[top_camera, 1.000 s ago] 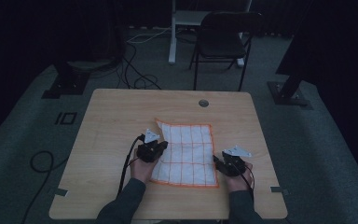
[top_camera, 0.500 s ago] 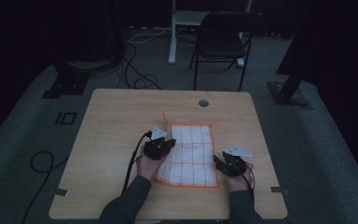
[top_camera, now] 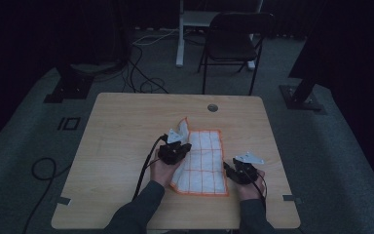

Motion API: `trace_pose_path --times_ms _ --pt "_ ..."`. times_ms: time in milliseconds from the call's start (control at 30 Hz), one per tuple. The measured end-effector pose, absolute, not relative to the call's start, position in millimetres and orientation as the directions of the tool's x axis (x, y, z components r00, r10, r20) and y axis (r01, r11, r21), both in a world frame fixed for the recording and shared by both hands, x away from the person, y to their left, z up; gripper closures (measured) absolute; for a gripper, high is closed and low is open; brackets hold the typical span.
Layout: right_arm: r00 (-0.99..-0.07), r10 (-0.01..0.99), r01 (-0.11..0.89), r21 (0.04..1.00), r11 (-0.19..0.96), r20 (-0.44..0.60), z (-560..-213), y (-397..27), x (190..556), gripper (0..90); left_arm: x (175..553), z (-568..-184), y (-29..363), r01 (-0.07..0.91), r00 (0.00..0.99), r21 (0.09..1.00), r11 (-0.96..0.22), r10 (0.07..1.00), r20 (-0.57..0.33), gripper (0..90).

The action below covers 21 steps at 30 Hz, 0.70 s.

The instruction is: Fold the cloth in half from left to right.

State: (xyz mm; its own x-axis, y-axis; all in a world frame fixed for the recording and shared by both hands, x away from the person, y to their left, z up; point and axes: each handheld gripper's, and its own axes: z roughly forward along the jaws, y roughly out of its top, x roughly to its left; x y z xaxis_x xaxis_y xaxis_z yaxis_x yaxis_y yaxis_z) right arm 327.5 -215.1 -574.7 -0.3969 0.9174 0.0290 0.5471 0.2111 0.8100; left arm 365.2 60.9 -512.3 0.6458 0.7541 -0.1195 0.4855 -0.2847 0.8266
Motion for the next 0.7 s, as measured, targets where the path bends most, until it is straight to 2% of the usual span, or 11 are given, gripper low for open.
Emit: trace_pose_path --times_ms 700 --pt "-0.383 0.923 0.549 0.813 0.192 0.040 -574.3 -220.2 327.0 52.1 373.3 -514.0 17.3 0.475 0.681 0.826 -0.305 0.721 -0.125 89.6"
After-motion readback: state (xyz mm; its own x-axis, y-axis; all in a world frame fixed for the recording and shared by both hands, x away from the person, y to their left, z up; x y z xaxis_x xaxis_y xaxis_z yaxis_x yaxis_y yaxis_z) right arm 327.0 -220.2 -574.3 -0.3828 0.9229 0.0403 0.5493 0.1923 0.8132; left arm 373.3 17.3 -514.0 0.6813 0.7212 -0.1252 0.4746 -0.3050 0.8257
